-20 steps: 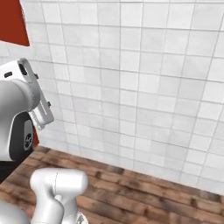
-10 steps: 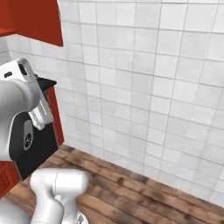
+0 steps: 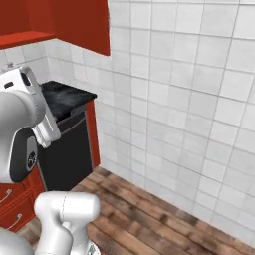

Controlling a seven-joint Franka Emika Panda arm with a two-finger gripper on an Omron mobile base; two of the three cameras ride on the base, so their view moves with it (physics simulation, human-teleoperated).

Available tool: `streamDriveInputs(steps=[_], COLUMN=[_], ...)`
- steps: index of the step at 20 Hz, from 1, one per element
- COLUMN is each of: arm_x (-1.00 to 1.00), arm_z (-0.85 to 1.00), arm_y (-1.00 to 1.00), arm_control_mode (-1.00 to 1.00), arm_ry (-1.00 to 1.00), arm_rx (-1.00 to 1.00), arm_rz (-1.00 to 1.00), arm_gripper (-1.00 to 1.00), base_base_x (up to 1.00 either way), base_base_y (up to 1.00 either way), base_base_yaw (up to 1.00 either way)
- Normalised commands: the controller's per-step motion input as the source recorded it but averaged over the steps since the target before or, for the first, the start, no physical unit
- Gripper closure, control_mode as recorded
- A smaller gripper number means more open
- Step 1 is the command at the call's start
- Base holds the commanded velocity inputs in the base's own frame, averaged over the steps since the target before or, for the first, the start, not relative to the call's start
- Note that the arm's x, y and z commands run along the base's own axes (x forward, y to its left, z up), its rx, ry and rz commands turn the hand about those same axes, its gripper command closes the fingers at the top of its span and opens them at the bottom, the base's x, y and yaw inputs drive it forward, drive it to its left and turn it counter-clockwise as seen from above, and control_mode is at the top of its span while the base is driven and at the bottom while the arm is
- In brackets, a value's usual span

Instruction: Move the bowls from the cabinet to the plates on the dining table.

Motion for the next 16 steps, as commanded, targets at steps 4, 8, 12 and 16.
streamDriveInputs(steps=[4,8,12,16], arm_x=[0.0,0.0,0.0,0.0], arm_z=[0.0,0.0,0.0,0.0], arm_y=[0.0,0.0,0.0,0.0], arm_control_mode=[1.0,1.0,1.0,1.0], arm_ry=[0.0,0.0,0.0,0.0], arm_rx=[0.0,0.0,0.0,0.0], arm_rz=[0.0,0.0,0.0,0.0], arm_gripper=[-1.0,-1.0,-1.0,-1.0], base_base_x=[0.48,0.6,0.73,0.77], base_base_y=[0.33,0.24,0.11,0.0], base_base_yaw=[0.28,0.28,0.28,0.34])
